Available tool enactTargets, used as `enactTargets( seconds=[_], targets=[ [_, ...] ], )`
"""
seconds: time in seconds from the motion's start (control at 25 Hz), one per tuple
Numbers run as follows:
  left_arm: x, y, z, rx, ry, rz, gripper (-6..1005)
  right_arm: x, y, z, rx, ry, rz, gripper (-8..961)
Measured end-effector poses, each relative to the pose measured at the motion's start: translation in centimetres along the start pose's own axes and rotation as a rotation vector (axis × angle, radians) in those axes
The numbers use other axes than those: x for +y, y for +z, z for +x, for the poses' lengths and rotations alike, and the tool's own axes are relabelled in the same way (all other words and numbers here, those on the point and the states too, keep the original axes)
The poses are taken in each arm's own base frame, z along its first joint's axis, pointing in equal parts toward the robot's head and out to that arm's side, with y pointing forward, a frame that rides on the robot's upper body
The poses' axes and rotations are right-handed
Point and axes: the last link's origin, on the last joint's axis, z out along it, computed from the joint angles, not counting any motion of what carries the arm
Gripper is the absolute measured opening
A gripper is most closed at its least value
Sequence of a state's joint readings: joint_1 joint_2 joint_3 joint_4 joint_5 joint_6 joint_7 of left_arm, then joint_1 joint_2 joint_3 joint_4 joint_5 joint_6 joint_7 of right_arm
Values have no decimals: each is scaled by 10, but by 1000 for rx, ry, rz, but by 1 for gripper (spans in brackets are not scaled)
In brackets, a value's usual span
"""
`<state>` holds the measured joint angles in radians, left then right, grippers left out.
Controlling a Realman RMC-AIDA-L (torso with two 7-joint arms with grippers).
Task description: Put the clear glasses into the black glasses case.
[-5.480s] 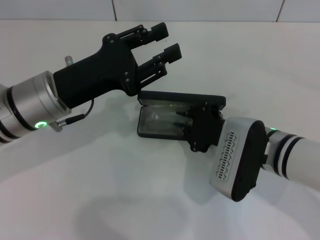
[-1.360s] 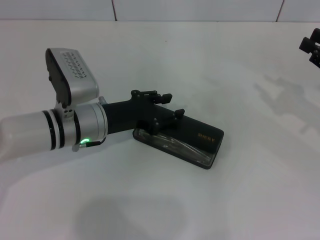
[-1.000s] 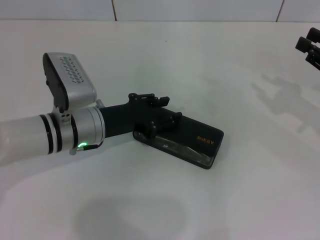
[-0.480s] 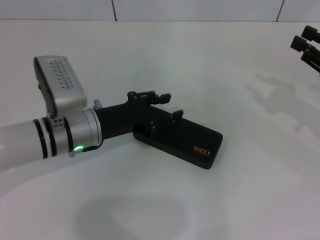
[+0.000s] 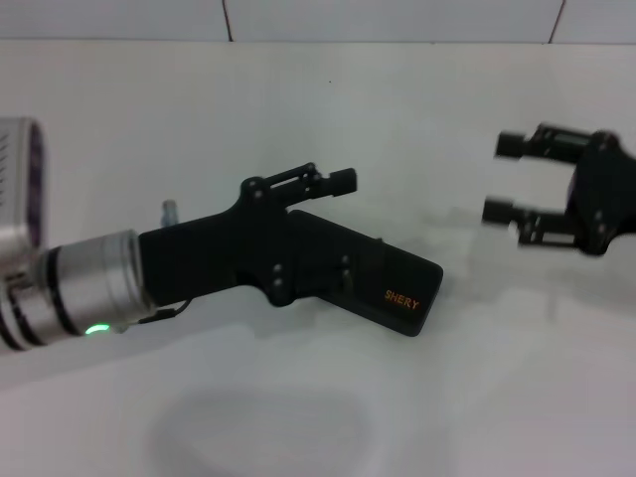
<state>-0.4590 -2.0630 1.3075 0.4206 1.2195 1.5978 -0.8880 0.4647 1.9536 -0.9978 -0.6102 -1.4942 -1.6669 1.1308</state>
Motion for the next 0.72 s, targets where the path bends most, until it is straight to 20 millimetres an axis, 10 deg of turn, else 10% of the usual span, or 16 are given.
enactTargets(
  seconds=[0.72],
  targets=[
    [7,-21,-2,30,17,33,905,12,14,8,46,-55,-94,900]
  ],
)
